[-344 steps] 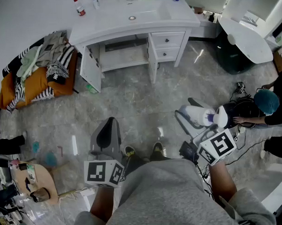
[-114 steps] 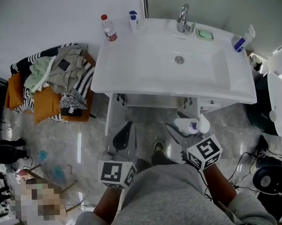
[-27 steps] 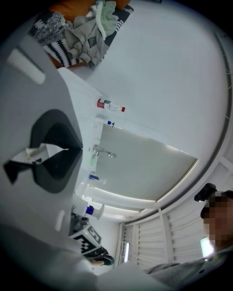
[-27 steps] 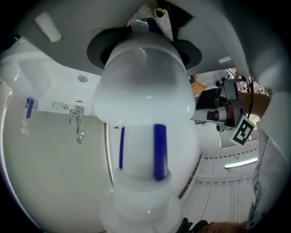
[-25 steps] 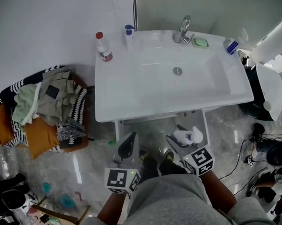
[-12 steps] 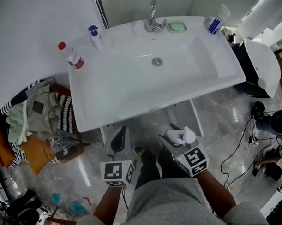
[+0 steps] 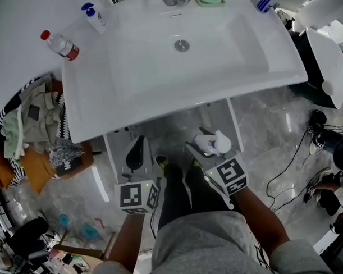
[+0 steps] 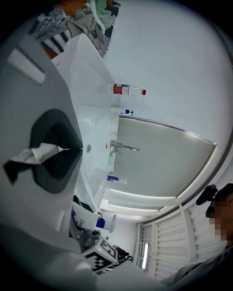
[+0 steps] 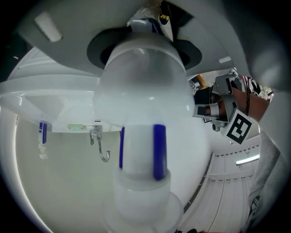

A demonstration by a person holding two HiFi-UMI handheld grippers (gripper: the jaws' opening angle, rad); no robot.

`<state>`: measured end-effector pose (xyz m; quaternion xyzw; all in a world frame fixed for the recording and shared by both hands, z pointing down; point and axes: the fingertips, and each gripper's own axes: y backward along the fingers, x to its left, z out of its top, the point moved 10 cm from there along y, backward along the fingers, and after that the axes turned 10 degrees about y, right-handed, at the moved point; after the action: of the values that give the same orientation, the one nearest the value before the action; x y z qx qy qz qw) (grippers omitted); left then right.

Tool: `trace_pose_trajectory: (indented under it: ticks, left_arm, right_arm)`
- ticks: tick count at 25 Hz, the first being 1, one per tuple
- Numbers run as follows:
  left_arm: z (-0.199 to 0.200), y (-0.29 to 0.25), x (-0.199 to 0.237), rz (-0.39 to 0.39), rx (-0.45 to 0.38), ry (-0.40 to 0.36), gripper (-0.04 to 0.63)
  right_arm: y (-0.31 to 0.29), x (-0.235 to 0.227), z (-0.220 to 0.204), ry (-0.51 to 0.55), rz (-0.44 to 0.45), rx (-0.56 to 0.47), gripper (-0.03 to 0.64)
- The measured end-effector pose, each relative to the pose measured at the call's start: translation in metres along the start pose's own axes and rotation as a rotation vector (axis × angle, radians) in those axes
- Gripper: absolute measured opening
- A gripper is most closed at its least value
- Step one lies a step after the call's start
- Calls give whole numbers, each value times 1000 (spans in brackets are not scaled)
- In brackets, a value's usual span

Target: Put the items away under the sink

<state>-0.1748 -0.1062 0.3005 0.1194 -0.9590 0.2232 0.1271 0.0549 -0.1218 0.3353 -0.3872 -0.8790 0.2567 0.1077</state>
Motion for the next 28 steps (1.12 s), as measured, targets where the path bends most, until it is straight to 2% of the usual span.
trace_pose_trajectory:
  ticks: [10,15,20,22,24,26,28]
  left_arm:
    - [-61,-14,-3,73,-19,-2,12]
    - [-100,-30,-3,124,-19,-31,12]
    - [-139,-55,7,123,3,-21,12]
    - [-151,-64,14,130,26,-14,12]
    - [-161,-72,23,171,76,-8,12]
    - [-173,-78,31,213,135,9,12]
    - [-181,-83,37,215,163,25,12]
  right_arm:
    - [-29,-3,-51,41,64,2,242]
    - [-49,-1,-76,46,49,-8,242]
    - [-74,5,-105,18,20,14,242]
    - [-87,6,-112,11,-5,7,242]
    - [-100,9,-119,-8,-27,34,242]
    - [-110,12,-125,-51,-49,70,241]
    - [-119,15,-130,-95,-74,84,241]
